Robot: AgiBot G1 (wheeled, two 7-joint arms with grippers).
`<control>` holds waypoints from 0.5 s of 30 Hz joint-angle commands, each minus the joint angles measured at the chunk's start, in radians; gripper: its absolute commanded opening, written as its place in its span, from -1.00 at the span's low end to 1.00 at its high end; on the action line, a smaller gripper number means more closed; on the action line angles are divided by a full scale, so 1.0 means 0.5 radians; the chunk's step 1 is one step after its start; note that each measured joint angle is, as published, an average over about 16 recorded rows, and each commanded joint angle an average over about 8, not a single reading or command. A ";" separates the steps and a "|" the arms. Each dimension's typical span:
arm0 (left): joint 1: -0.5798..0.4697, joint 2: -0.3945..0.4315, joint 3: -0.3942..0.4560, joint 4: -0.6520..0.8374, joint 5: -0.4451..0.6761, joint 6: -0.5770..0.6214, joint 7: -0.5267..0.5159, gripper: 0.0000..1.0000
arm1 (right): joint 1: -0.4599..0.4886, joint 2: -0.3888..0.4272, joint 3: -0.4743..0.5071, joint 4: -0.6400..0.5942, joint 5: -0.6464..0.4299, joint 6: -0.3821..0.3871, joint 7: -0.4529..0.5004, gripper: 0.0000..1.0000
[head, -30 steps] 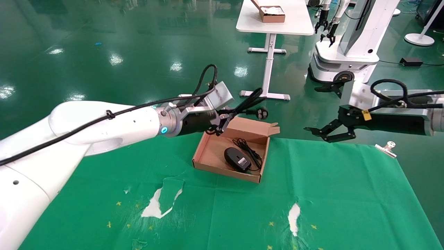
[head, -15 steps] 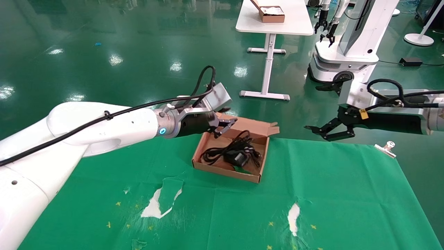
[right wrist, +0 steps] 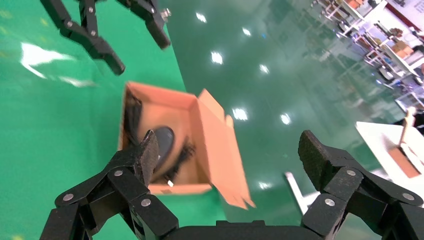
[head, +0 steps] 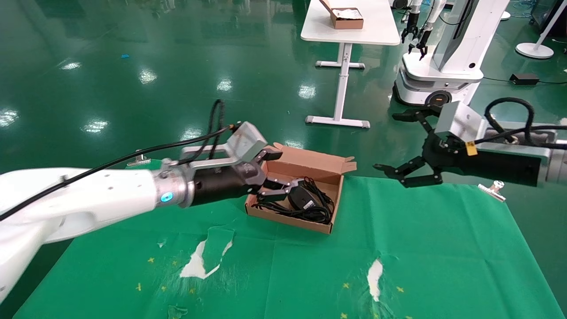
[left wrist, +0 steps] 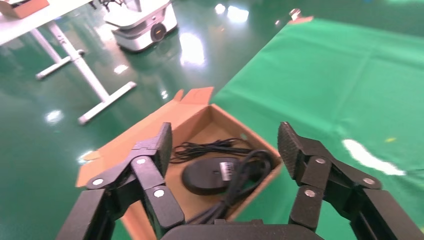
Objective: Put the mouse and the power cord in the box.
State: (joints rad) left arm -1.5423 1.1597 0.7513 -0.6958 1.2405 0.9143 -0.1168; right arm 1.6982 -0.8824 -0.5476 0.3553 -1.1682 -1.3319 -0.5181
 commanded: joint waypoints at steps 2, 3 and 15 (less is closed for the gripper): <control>0.065 -0.076 -0.066 -0.082 -0.071 0.081 -0.010 1.00 | -0.081 0.035 0.035 0.121 0.057 -0.021 0.092 1.00; 0.086 -0.101 -0.087 -0.108 -0.094 0.107 -0.013 1.00 | -0.108 0.047 0.046 0.161 0.076 -0.028 0.122 1.00; 0.345 -0.405 -0.348 -0.434 -0.376 0.429 -0.052 1.00 | -0.432 0.188 0.186 0.643 0.303 -0.113 0.489 1.00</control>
State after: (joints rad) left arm -1.3698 0.9575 0.5774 -0.9127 1.0525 1.1287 -0.1429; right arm 1.4825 -0.7886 -0.4549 0.6766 -1.0169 -1.3885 -0.2740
